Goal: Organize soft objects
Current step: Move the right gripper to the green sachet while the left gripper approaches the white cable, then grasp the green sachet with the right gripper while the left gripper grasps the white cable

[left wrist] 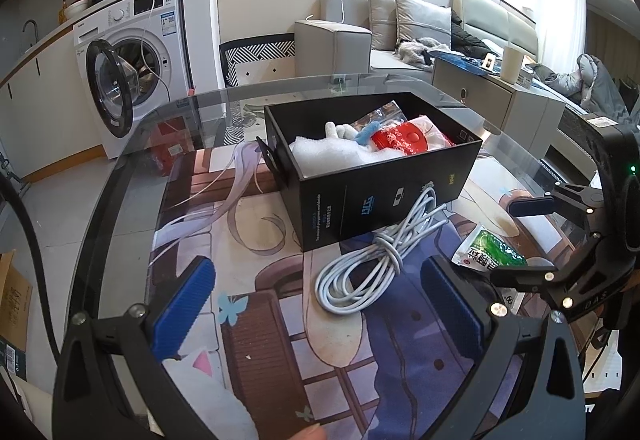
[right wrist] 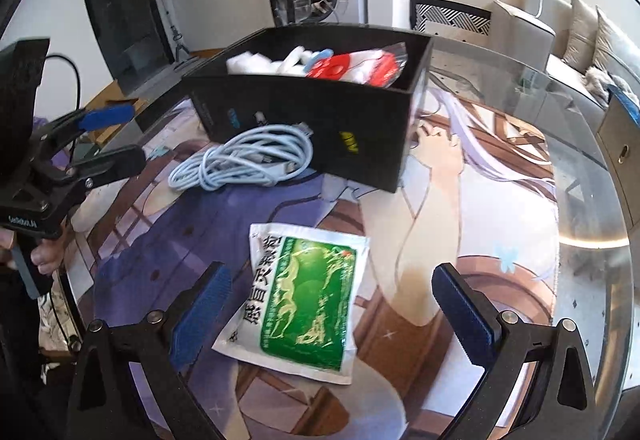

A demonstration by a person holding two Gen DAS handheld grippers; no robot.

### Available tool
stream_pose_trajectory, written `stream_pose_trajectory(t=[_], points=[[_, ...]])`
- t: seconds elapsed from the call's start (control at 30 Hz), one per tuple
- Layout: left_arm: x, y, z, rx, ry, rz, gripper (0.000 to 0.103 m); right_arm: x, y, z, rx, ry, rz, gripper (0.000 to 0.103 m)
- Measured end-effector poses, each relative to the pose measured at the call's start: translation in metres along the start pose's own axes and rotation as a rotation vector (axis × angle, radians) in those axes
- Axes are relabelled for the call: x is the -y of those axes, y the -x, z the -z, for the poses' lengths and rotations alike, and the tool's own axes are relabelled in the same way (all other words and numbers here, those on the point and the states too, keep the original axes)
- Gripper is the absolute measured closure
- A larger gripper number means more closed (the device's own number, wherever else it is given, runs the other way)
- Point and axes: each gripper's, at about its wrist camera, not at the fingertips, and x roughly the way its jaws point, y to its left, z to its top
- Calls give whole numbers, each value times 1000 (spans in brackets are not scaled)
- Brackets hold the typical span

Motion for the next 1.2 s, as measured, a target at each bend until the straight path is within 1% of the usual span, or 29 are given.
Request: stream_pose_trajectory(t=[0.07,0.17,0.23,0.3,0.53,0.6,0.63,0.67,0.7,0.73,0.77,0.9,1.03,1.1,1.2], points=[[2,-1,1,-5,-3,2,0,-3,-5,1,-14,6,5,1],[3,-2,1,-10,-6,6,0,-9,-11,4,-19,27,28,5],[4,-3,1,-15,-8,6,0,-10,-11,4,-20,41,43,12],[4,-4,1,-19,-10,8,0,-9,-11,5,-20,44,46,16],[7,-11,2,-40,-13,17,0,-7,-11,10,-22,55,31,16],[8,-14,3,-48,-17,19,0,-6,-11,11,-18,56,33,18],[9,-16,3,-53,-18,20,0,-6,-9,11,-14,57,36,25],[10,-17,3,-56,-20,21,0,-5,-8,11,-8,57,34,30],[11,-19,3,-61,-22,23,0,-3,-6,11,-3,53,35,42],[12,-20,3,-64,-23,24,0,0,-5,10,0,47,36,46],[12,-21,2,-66,-25,25,0,2,-4,10,1,40,29,46],[16,-25,0,-77,-22,37,0,4,-1,11,13,47,24,54],[21,-29,-3,-89,-33,49,0,4,2,11,23,45,2,55],[24,-32,-4,-95,-40,50,0,5,6,11,37,38,-24,55],[28,-37,-7,-109,-47,57,0,5,13,9,59,34,-24,55]])
